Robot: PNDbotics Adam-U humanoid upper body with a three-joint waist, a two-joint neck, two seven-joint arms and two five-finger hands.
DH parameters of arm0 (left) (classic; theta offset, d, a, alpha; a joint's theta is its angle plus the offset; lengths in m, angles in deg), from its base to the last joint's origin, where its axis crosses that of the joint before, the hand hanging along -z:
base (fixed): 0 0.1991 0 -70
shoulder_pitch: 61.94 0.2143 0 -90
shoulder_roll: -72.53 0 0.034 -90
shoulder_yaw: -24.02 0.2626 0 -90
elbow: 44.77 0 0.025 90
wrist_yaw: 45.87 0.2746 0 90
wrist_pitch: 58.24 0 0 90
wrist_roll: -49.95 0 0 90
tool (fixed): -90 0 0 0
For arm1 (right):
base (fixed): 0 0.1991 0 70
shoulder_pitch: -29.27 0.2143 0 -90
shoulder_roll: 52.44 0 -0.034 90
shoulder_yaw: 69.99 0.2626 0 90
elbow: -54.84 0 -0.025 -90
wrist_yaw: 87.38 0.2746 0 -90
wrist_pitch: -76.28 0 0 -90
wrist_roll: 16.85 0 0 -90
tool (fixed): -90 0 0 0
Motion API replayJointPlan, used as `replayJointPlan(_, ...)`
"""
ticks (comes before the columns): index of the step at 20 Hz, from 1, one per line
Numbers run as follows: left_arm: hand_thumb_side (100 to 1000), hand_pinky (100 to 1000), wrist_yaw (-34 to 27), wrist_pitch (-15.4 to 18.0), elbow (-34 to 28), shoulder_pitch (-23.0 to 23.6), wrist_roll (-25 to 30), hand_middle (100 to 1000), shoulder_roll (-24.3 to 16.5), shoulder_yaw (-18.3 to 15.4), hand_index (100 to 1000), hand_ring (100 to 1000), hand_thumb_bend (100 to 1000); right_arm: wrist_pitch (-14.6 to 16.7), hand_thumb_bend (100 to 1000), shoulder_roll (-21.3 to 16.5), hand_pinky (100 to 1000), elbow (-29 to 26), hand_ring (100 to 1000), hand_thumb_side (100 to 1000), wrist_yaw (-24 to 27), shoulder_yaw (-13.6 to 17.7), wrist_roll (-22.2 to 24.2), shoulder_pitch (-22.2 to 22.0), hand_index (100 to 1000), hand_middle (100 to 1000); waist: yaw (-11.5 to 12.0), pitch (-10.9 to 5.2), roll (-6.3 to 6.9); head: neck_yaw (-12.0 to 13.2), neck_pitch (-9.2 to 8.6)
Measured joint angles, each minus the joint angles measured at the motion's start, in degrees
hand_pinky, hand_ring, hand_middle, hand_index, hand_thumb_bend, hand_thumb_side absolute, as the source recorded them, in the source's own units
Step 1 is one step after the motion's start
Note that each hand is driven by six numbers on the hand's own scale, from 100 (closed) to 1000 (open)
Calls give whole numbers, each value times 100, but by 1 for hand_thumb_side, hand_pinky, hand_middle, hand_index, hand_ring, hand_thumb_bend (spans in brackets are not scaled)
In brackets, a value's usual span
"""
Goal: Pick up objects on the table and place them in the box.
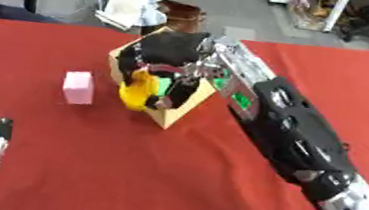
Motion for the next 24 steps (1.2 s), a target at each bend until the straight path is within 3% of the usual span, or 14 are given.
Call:
replayJointPlan(4,424,751,0,2,0,0,2,601,1,0,810,652,387,-304,246,-41,833,654,777,100,-367,440,-349,64,583,755,7,0,0,2,-2)
replayJointPlan(7,425,751,0,3,0,0,3,601,1,0,810,652,387,-358,263,-34,836,1074,784,100,-559,593,-510,61,631,761,6,0,0,13,-2)
replayJointPlan(11,425,751,0,8,1,0,8,600,2,0,811,652,387,-288,370,-15,846,1351,798,288,-757,634,-606,26,822,781,5,0,1,19,-2)
replayJointPlan(12,425,752,0,8,1,0,8,600,2,0,811,651,386,-268,400,-12,849,1360,802,338,-790,634,-625,26,868,790,4,0,1,20,-2)
replayJointPlan(16,426,752,0,10,1,0,9,599,2,0,811,649,387,-189,453,-19,868,1247,821,414,-800,629,-668,48,907,814,-12,0,1,21,-2)
replayJointPlan(24,424,753,0,19,1,2,19,598,2,0,812,649,387,-172,407,-142,857,604,799,343,-327,597,-344,458,911,805,16,-2,0,21,-1)
